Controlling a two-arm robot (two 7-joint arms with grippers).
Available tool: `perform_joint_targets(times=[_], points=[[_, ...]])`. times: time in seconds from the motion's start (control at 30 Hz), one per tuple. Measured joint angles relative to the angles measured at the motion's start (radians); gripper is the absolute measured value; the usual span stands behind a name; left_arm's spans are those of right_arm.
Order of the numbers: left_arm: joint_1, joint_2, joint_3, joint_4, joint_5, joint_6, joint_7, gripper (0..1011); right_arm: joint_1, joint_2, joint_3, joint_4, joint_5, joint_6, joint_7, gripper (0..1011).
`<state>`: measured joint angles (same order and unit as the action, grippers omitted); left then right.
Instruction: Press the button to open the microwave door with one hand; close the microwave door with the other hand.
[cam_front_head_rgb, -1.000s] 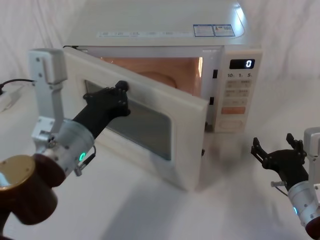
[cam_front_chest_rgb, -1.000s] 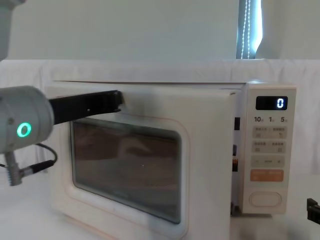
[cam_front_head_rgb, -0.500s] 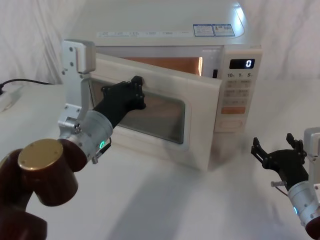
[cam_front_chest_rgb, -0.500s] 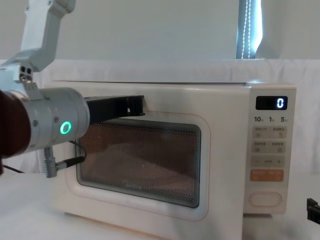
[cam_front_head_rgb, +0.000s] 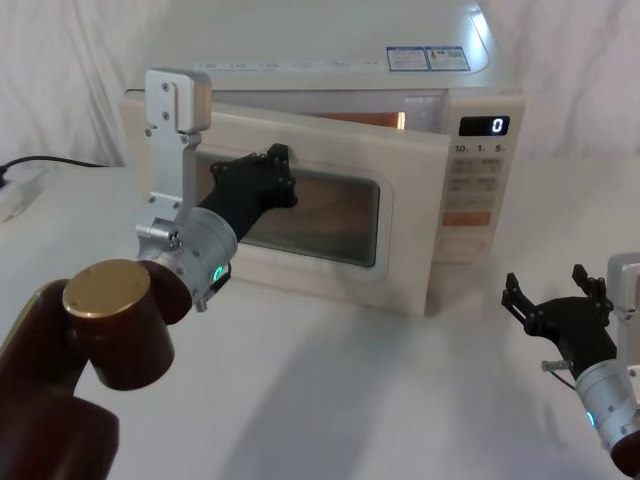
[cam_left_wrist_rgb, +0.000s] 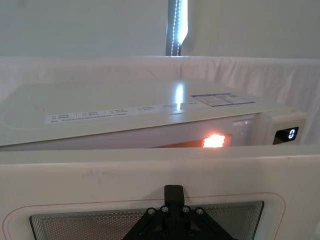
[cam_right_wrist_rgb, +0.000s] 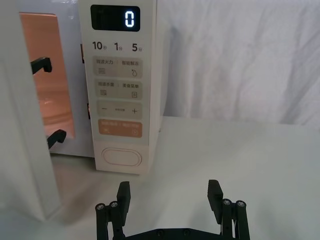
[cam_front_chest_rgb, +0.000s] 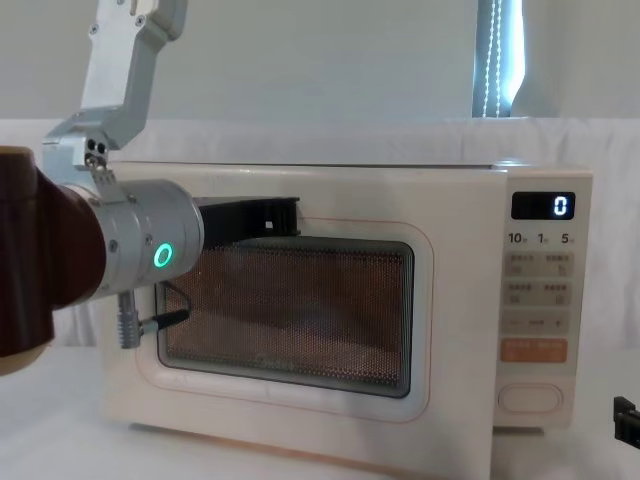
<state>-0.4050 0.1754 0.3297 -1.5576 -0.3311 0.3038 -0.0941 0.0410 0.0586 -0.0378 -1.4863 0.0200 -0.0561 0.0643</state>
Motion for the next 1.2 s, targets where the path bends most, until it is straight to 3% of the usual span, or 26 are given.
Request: perform_joint_targets(times=[0.5,1.2], points=[[-0.057,-0.055,-0.029,0.078,0.039,-0.001,0.002,0,0.0,0.0,0.0,0.0,0.0,0.0,0.0,1002],[-0.091,-0.115,-0.052,0.136,0.089,0.011,-0.004,0,0.0,0.0,0.0,0.0,0.0,0.0,0.0,1002]])
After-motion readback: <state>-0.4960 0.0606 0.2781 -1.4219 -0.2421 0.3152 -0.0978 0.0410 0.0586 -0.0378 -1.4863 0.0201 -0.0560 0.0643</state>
